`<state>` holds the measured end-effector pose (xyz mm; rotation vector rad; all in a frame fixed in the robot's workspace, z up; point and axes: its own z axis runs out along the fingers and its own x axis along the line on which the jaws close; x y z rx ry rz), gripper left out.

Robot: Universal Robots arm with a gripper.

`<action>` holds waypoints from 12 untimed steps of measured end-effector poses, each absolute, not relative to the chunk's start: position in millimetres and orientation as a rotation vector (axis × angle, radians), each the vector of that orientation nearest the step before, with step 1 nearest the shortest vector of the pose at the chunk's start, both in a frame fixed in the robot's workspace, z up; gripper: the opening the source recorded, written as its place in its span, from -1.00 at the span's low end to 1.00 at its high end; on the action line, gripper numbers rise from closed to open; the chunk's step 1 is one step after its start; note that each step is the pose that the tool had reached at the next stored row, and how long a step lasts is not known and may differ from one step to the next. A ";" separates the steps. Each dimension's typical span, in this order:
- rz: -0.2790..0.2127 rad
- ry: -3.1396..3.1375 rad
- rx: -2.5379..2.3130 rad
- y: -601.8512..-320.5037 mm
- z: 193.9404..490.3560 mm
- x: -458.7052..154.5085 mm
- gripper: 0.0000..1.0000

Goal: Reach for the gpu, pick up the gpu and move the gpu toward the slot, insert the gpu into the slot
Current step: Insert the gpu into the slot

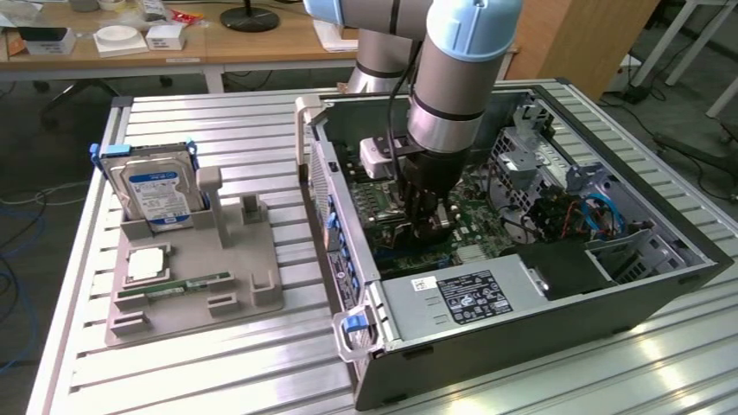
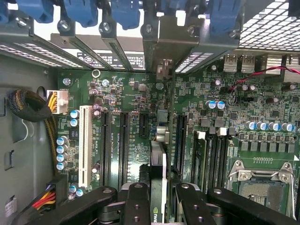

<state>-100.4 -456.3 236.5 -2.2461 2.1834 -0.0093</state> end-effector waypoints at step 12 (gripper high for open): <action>-0.008 2.182 -2.245 -456.4 234.2 -100.3 -0.48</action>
